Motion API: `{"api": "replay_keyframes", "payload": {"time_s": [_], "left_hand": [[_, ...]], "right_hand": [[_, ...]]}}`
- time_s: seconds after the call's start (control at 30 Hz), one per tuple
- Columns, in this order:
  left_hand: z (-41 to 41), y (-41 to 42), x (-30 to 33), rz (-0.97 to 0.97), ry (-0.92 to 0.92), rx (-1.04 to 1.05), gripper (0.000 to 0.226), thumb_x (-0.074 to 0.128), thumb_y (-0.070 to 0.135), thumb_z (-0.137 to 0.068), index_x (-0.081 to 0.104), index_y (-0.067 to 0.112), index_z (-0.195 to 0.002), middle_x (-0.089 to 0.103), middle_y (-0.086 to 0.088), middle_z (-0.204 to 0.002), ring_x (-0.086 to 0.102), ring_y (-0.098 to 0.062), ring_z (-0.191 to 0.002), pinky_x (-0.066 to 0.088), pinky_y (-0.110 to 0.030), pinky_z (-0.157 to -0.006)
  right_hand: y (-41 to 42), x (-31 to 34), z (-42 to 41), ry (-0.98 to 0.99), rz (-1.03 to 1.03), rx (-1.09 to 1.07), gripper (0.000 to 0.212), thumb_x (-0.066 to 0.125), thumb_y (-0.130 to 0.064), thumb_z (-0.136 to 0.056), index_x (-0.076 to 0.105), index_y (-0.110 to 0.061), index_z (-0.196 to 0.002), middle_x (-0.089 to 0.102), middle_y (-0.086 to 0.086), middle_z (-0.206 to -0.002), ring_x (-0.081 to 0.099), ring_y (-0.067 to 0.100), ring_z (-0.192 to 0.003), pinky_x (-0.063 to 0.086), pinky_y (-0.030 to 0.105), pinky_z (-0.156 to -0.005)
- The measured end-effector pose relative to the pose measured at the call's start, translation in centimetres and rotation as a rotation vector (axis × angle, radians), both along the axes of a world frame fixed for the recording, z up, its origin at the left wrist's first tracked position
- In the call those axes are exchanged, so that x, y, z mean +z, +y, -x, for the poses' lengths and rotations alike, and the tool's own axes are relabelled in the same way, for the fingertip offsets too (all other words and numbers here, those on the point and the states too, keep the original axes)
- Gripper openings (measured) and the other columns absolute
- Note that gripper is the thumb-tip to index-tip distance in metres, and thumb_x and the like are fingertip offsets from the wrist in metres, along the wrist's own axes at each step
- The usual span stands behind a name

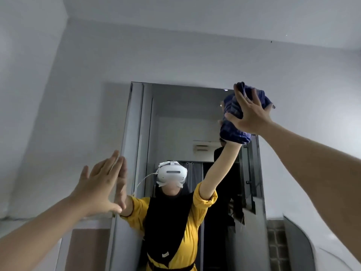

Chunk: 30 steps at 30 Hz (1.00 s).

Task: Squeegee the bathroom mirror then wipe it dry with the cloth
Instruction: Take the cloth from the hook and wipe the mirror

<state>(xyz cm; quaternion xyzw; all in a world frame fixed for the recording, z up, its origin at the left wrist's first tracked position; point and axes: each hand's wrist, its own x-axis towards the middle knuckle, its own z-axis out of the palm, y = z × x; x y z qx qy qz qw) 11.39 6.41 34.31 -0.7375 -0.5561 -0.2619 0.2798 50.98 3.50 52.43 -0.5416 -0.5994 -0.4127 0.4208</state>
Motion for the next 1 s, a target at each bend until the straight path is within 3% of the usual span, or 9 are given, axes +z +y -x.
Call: {"api": "replay_keyframes", "payload": {"time_s": [0.13,0.23,0.3,0.47,0.63,0.67,0.77,0.93,1.0], "left_hand": [[0.6,1.9,-0.7,-0.039,0.038,-0.020,0.153,0.071,0.072,-0.048,-0.053,0.020,-0.122,-0.046,0.003,-0.140,-0.012,-0.026,-0.144,0.007,-0.058,-0.113],[1.5,3.2,-1.0,-0.191,0.177,0.022,0.165,0.070,0.079,-0.019,-0.005,0.010,-0.148,-0.006,-0.010,-0.158,0.023,-0.033,-0.137,0.035,-0.065,-0.093],[1.9,3.8,-1.1,-0.218,0.188,0.030,0.165,0.072,0.077,-0.013,0.008,0.005,-0.148,0.004,-0.012,-0.157,0.023,-0.030,-0.134,0.040,-0.064,-0.088],[2.1,3.8,-1.3,-0.220,0.178,0.018,0.161,0.078,0.070,-0.023,-0.001,0.007,-0.148,-0.006,-0.009,-0.158,0.013,-0.025,-0.138,0.034,-0.062,-0.095],[1.3,3.3,-1.4,-0.225,0.173,0.014,0.150,0.071,0.073,-0.047,-0.034,0.015,-0.137,-0.044,-0.001,-0.145,-0.019,-0.015,-0.137,0.013,-0.056,-0.111],[1.2,3.1,-1.3,-0.228,0.189,0.039,0.149,0.069,0.075,-0.048,-0.035,0.014,-0.136,-0.044,-0.002,-0.145,-0.023,-0.015,-0.137,0.014,-0.056,-0.112],[1.3,3.1,-1.3,-0.275,0.204,0.079,0.152,0.067,0.081,-0.033,-0.009,0.011,-0.145,-0.017,-0.007,-0.155,-0.002,-0.021,-0.140,0.034,-0.058,-0.102],[1.7,3.4,-2.4,-0.267,0.203,0.078,0.144,0.069,0.078,-0.037,0.012,0.006,-0.147,0.000,-0.009,-0.157,0.011,-0.024,-0.140,0.040,-0.058,-0.096],[1.4,3.2,-2.8,-0.249,0.208,0.099,0.136,0.067,0.073,-0.051,-0.003,0.008,-0.148,-0.017,-0.007,-0.157,-0.004,-0.021,-0.143,0.031,-0.056,-0.105]], "right_hand": [[3.2,-0.5,1.9,0.130,-0.133,0.064,0.083,0.044,-0.059,-0.087,-0.007,-0.043,-0.150,-0.005,-0.016,-0.162,-0.017,0.021,-0.148,0.000,0.076,-0.103],[4.8,-0.6,4.4,0.179,-0.235,0.064,0.079,0.042,-0.061,-0.085,0.001,-0.041,-0.150,0.003,-0.013,-0.163,-0.011,0.023,-0.149,-0.002,0.075,-0.105],[5.4,-0.2,6.5,0.147,-0.264,0.058,0.078,0.040,-0.062,-0.085,0.005,-0.039,-0.151,0.003,-0.011,-0.163,-0.009,0.024,-0.150,-0.003,0.074,-0.105],[6.7,1.1,14.6,0.040,-0.263,0.101,0.077,0.039,-0.063,-0.085,0.008,-0.039,-0.151,0.002,-0.009,-0.163,-0.009,0.025,-0.150,-0.002,0.075,-0.107],[8.0,1.0,24.0,-0.142,-0.227,0.137,0.074,0.039,-0.059,-0.086,0.010,-0.039,-0.151,0.001,-0.008,-0.163,-0.008,0.026,-0.150,-0.004,0.075,-0.105],[8.3,0.7,25.6,-0.186,-0.216,0.142,0.074,0.039,-0.059,-0.086,0.010,-0.039,-0.151,0.001,-0.008,-0.163,-0.008,0.026,-0.150,-0.004,0.075,-0.105],[8.8,-0.7,29.1,-0.345,-0.184,0.156,0.073,0.041,-0.057,-0.086,0.012,-0.039,-0.151,0.005,-0.007,-0.163,-0.007,0.026,-0.150,-0.003,0.075,-0.107],[8.7,-2.9,28.4,-0.531,-0.169,0.172,0.068,0.042,-0.052,-0.089,0.017,-0.041,-0.150,0.012,-0.010,-0.162,0.000,0.024,-0.150,-0.001,0.073,-0.108],[8.4,-4.0,26.5,-0.515,-0.188,0.195,0.068,0.043,-0.052,-0.088,0.018,-0.040,-0.150,0.014,-0.011,-0.162,0.003,0.024,-0.150,0.002,0.072,-0.108]]}}
